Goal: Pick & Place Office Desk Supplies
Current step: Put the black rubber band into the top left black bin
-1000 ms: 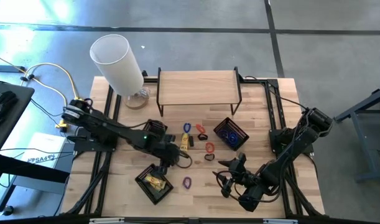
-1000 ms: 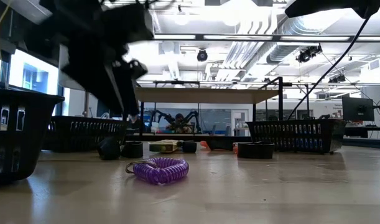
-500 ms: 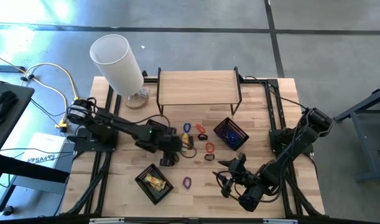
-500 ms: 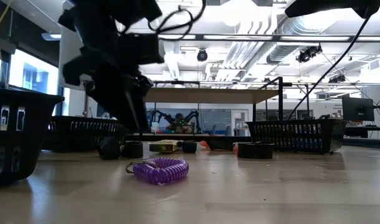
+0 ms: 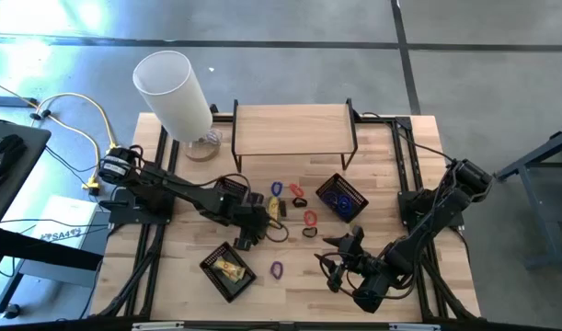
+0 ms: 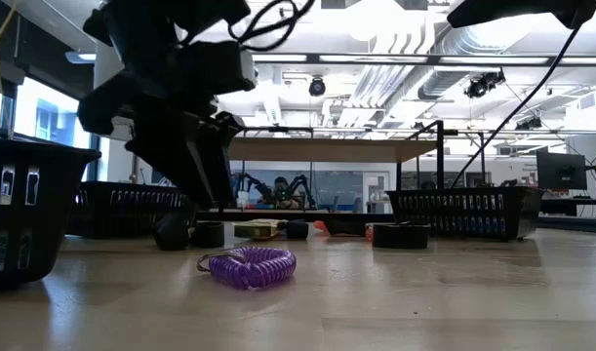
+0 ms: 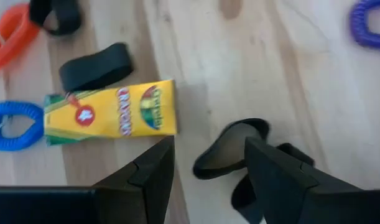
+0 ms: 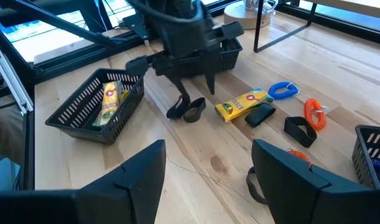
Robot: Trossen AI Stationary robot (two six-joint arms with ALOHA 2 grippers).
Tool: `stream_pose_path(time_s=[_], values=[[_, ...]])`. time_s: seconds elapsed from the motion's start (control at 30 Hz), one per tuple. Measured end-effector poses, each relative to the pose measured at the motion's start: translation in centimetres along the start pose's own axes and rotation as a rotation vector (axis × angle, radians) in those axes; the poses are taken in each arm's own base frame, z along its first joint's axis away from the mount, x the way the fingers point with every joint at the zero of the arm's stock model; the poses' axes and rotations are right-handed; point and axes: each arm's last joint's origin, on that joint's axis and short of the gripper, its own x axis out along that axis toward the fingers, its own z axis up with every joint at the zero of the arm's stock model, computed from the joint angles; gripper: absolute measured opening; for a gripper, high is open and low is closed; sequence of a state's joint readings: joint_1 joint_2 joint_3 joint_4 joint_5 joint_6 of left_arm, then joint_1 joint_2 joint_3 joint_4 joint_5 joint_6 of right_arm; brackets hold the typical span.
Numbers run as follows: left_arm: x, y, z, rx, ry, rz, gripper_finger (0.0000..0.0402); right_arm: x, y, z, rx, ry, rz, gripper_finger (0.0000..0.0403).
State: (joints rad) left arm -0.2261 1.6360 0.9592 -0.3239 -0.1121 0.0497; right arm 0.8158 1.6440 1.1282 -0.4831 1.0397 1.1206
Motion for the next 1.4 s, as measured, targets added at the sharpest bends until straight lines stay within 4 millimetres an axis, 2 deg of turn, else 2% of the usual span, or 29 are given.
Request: stream_pose_path(time_s=[0.53, 0.9, 1.4], values=[[0.0, 0.4, 0.0, 0.006, 0.004, 0.053, 0.0183, 0.0, 0.0, 0.0, 0.001, 0.000, 0.001, 0.0227], [1.7, 0.0, -0.3, 0.028, 0.031, 0.038, 0.0170, 0.0, 0.0, -0.1, -0.006, 0.007, 0.000, 0.0227], [2.8, -0.3, -0.9, 0.029, 0.079, 0.013, 0.0170, 0.0, 0.0, -0.1, -0.006, 0.023, 0.007, 0.0227]])
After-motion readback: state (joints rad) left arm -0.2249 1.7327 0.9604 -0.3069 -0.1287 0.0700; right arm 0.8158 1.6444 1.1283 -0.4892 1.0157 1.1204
